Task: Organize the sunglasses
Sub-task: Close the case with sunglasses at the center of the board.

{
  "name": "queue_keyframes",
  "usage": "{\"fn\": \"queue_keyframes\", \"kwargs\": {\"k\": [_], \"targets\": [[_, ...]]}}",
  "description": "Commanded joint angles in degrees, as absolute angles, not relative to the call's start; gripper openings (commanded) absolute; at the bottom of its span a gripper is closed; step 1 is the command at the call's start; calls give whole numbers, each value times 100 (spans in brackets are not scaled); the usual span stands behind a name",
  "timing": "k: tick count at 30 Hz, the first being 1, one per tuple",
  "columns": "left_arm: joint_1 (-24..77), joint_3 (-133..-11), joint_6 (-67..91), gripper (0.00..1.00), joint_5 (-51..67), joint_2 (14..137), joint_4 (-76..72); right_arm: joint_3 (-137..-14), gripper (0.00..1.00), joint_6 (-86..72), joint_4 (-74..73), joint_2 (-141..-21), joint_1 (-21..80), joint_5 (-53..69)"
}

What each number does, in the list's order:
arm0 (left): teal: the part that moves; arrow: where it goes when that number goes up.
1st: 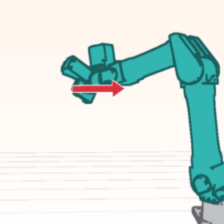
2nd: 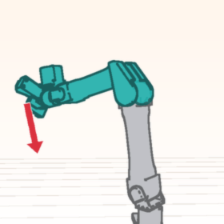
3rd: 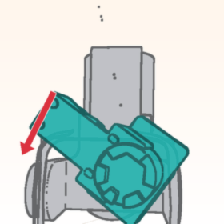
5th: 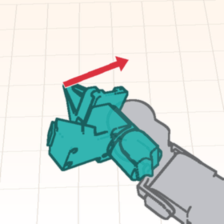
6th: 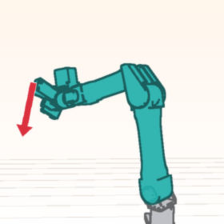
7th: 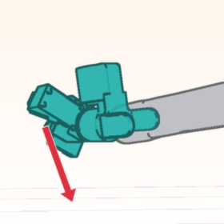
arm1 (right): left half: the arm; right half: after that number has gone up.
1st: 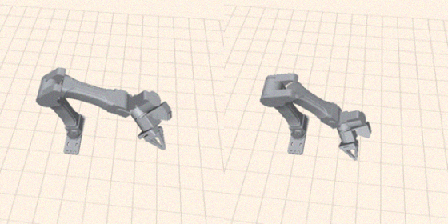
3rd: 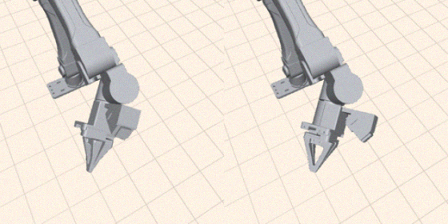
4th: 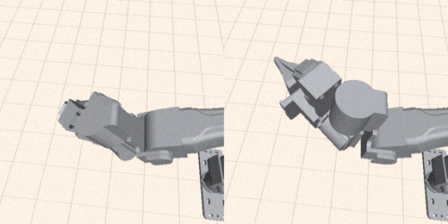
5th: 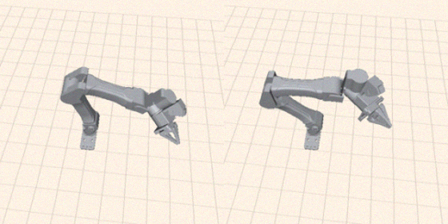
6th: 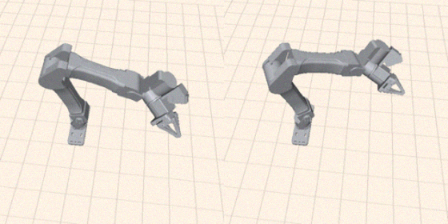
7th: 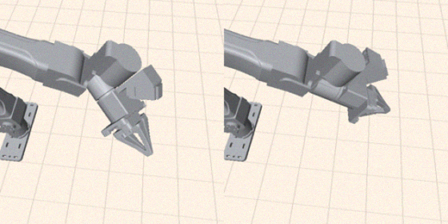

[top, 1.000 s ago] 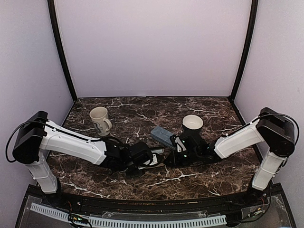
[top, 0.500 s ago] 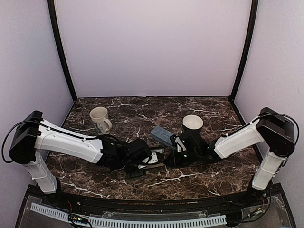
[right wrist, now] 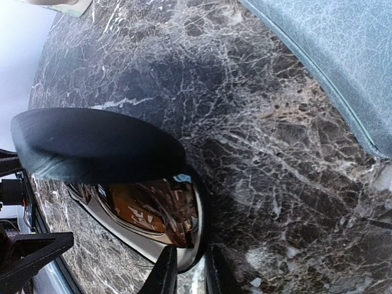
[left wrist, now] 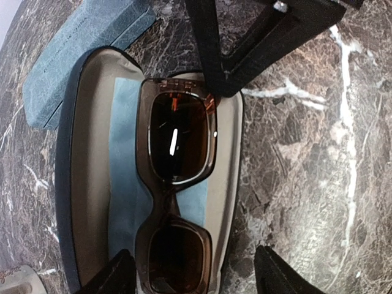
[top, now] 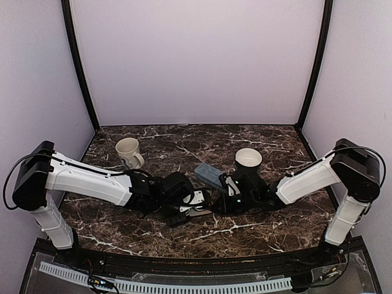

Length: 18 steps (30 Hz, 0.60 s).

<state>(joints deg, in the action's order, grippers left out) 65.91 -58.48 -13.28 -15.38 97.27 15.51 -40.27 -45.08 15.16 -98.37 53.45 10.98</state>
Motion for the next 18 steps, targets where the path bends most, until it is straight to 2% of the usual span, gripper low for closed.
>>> {"fn": "queue_keyframes", "kwargs": {"k": [1,7,18], "targets": [[6443,-5987,-1345,68,-888,9491,1179,-3982,18,-4422,1785,-9683,5363,1203],[6217,-5942,-1481,70,-216,9513,781,-3934,19,-4400,1837,-9667,5367,1245],[6161,-6104,-1987,77,-173,10053,675,-3902,19,-4412,1916,-9696,5370,1299]]}}
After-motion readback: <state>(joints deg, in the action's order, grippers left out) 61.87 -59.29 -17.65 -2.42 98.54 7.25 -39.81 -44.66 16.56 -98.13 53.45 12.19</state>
